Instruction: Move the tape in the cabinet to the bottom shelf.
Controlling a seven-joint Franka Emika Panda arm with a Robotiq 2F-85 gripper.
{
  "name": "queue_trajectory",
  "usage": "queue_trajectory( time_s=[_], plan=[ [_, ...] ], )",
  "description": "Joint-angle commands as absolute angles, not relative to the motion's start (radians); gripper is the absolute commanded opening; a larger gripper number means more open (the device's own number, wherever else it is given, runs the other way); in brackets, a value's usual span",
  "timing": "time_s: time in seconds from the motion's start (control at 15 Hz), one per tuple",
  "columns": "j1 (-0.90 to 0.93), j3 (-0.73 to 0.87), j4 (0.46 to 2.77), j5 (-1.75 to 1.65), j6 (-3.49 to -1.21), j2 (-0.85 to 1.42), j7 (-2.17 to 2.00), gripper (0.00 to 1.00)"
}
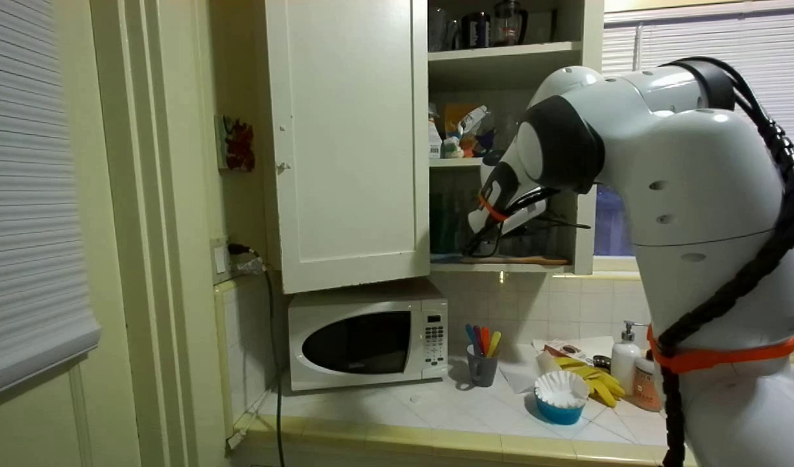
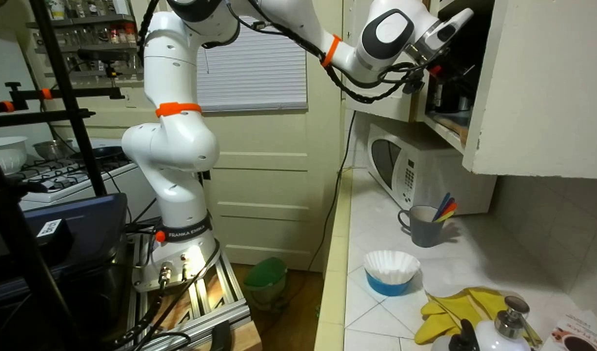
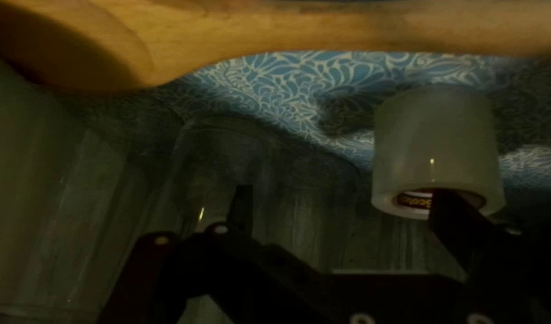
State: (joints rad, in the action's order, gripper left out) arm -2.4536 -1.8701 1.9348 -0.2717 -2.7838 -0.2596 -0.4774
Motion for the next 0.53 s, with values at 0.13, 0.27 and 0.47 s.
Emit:
queue_trajectory(
  time_s=[0.13,0.27,0.47],
  plan=[
    [-2.411,-1.832,1.942,-0.3,-2.785,-0.21,-0.477,1.0],
    [-2.244,-1.644,1.978,-0.147,-2.861,-0.259,-0.375,1.0],
    [-2.048,-1.457,2.046,-0.107,-2.942,-0.217,-0.285,1.0]
  ],
)
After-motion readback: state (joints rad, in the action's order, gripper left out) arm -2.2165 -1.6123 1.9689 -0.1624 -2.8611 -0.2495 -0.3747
